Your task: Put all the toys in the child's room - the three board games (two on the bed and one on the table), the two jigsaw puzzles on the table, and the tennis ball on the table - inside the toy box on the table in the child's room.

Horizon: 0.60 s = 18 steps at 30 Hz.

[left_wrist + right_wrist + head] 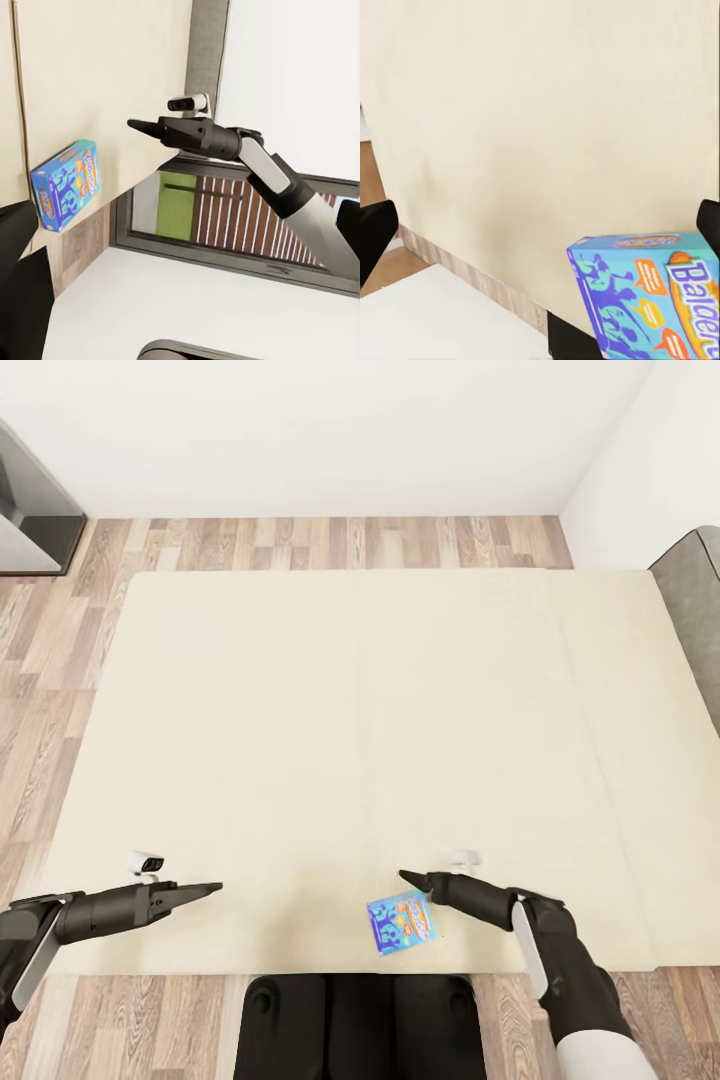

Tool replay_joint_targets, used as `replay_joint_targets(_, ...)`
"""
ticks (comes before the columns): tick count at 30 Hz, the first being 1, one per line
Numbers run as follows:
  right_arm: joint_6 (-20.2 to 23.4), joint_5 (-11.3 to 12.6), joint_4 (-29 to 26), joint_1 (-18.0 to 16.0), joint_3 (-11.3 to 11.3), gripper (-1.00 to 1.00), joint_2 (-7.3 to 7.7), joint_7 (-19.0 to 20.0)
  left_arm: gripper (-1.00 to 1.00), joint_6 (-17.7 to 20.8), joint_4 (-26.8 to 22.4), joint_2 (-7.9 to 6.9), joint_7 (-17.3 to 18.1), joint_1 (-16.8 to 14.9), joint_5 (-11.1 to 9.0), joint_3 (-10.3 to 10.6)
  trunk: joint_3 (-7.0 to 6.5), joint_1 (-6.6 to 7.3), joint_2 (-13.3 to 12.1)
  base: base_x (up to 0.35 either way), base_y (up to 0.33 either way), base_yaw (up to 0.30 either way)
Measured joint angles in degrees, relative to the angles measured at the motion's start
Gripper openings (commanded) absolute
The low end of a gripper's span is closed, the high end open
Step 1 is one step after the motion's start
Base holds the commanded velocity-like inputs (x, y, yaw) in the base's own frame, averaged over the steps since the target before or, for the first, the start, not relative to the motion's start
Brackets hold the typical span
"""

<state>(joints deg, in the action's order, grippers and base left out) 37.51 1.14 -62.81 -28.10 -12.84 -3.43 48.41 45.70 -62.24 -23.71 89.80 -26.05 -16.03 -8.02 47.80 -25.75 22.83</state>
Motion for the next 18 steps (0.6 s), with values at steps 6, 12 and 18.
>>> replay_joint_targets(6, -0.2, -0.1, 0.1, 0.1, -1.3, 1.00, -0.01, 0.0, 1.00, -0.1, -0.2, 0.00, 0.0, 0.1, -1.6, 0.0, 0.00, 0.00, 0.0, 0.000, 0.000, 0.000)
replay_joint_targets(12, -0.9, -0.1, 0.3, 0.1, -1.7, 1.00, -0.02, 0.0, 1.00, -0.2, -0.5, -0.03, 0.0, 0.1, -2.8, 0.0, 0.00, 0.00, 0.0, 0.000, 0.000, 0.000)
replay_joint_targets(18, -1.3, -0.1, 0.4, 0.1, -1.8, 1.00, -0.02, -0.3, 1.00, -0.3, -0.7, -0.89, 0.0, 0.1, -3.3, 0.1, 0.00, 0.00, 0.0, 0.000, 0.000, 0.000)
